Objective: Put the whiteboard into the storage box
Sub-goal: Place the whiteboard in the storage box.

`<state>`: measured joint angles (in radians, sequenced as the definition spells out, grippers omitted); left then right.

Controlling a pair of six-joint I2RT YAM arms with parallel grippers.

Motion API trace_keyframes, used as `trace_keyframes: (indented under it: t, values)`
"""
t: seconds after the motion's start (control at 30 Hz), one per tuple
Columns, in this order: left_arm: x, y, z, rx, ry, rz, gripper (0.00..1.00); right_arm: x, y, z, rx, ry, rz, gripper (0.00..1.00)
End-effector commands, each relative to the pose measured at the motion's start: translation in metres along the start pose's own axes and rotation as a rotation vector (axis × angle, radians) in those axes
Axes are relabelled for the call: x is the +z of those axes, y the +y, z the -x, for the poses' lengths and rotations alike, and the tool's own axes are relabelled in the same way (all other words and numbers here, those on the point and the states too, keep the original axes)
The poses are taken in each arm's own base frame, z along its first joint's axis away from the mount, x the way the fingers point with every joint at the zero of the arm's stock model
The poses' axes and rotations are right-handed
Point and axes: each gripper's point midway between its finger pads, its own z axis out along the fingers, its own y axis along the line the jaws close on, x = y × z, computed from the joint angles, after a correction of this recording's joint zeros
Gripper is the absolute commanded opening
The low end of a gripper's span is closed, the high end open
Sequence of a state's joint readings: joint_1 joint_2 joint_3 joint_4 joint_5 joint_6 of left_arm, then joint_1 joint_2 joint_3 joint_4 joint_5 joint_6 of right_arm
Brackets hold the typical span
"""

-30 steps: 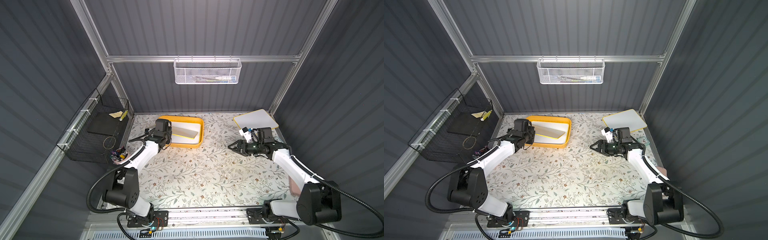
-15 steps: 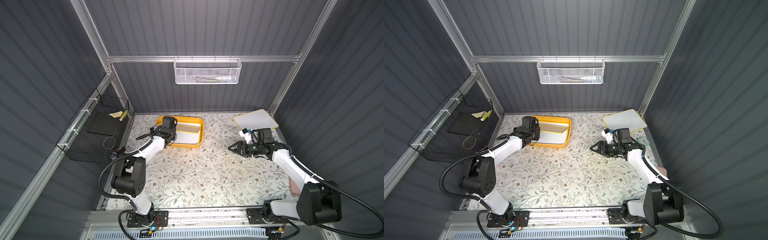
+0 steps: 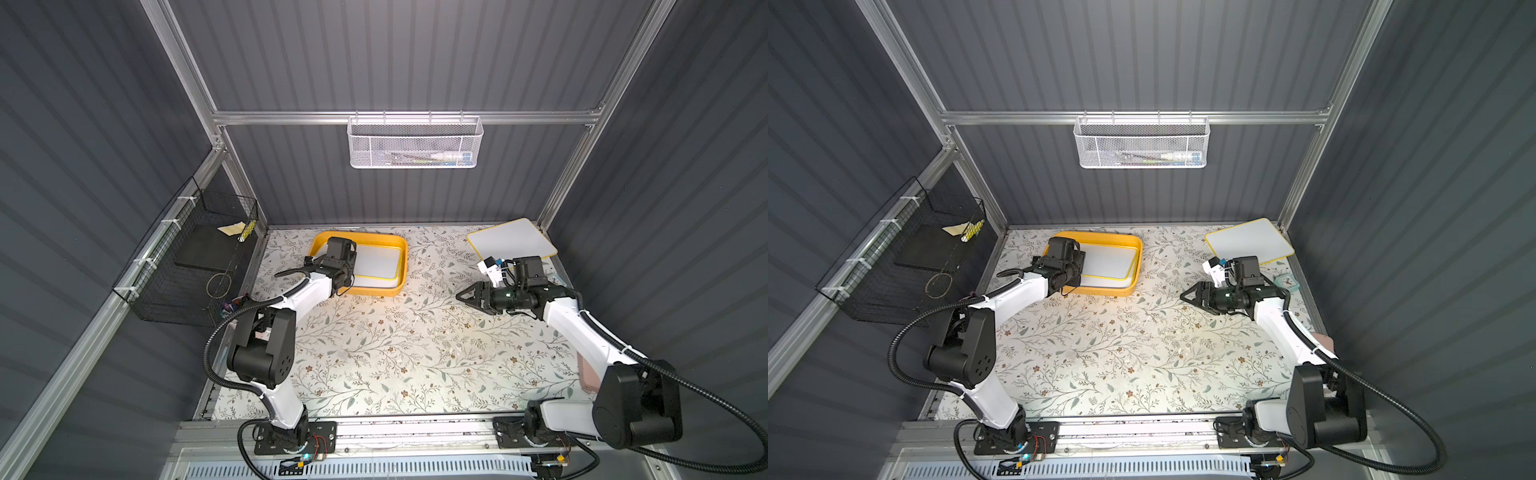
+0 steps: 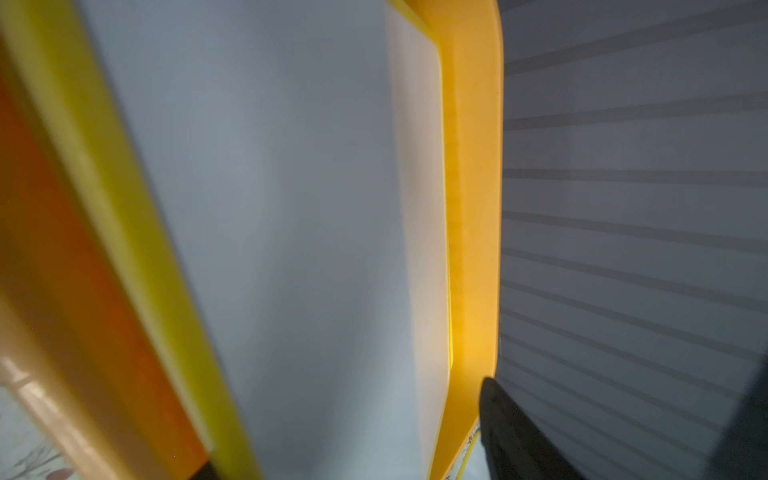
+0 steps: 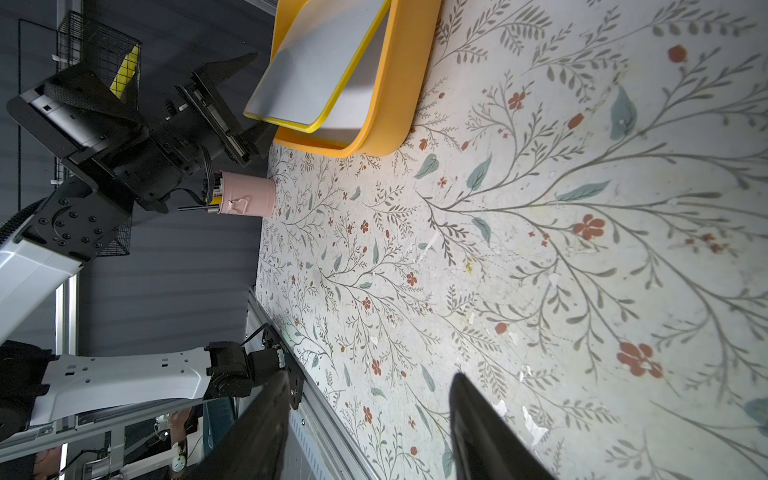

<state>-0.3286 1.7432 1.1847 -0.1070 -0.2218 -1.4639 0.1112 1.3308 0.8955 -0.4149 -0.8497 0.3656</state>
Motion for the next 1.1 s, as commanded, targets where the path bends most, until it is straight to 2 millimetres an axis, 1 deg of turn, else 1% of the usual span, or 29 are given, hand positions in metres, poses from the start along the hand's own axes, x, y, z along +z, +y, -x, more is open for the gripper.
trace_keyframes:
  t: [0.0,0.03,0.17,0.2,0.23,0.27,0.33,0.43,0.47,0.5,0.6,0.73,0.77,0.83,0.87,0.97,1.07]
  values:
    - [-0.020,-0.018,0.003,0.260,-0.005,-0.011,0.97,0.003,-0.005,0.000,0.001,0.003,-0.016,0.62]
    - [-0.023,-0.021,0.003,0.321,-0.003,0.000,0.99,0.004,-0.006,0.001,0.005,0.006,-0.019,0.62]
    - [-0.025,-0.022,0.007,0.538,0.007,0.082,1.00,0.006,-0.005,0.005,0.010,0.003,-0.011,0.62]
    - [-0.026,-0.017,0.008,0.582,0.015,0.122,1.00,0.007,-0.007,0.007,0.011,0.000,-0.015,0.62]
    - [-0.030,-0.028,0.011,0.613,0.008,0.113,1.00,0.007,-0.008,0.008,0.015,0.000,-0.021,0.62]
    - [-0.032,-0.029,0.012,0.650,0.009,0.126,1.00,0.007,-0.009,0.010,0.020,-0.004,-0.032,0.62]
    - [-0.038,-0.030,0.016,0.702,-0.002,0.131,1.00,0.007,-0.013,0.014,0.030,-0.012,-0.058,0.62]
    - [-0.048,-0.033,0.017,0.750,-0.013,0.095,1.00,0.006,-0.021,0.023,0.029,-0.043,-0.117,0.62]
    - [-0.050,-0.027,0.015,0.764,-0.002,0.090,1.00,0.005,-0.023,0.026,0.029,-0.049,-0.129,0.62]
    - [-0.052,-0.025,0.014,0.773,0.005,0.081,1.00,0.005,-0.023,0.028,0.030,-0.050,-0.136,0.62]
    - [-0.062,-0.027,0.005,0.823,0.040,0.012,1.00,0.003,-0.028,0.041,0.017,-0.076,-0.182,0.62]
    - [-0.075,-0.024,-0.010,0.882,0.096,-0.100,1.00,-0.009,-0.056,0.072,0.014,-0.146,-0.362,0.63]
    - [-0.077,-0.022,-0.013,0.887,0.103,-0.122,1.00,-0.014,-0.060,0.083,0.012,-0.162,-0.404,0.63]
    - [-0.078,-0.018,-0.017,0.890,0.111,-0.149,1.00,-0.016,-0.076,0.098,0.012,-0.166,-0.487,0.64]
    - [-0.078,-0.014,-0.019,0.891,0.120,-0.149,1.00,-0.019,-0.087,0.107,0.008,-0.175,-0.557,0.64]
    - [-0.080,-0.001,-0.025,0.890,0.156,-0.147,1.00,-0.022,-0.114,0.129,0.006,-0.167,-0.684,0.64]
    - [-0.081,0.011,-0.040,0.889,0.206,-0.199,1.00,-0.021,-0.136,0.142,0.024,-0.128,-0.760,0.65]
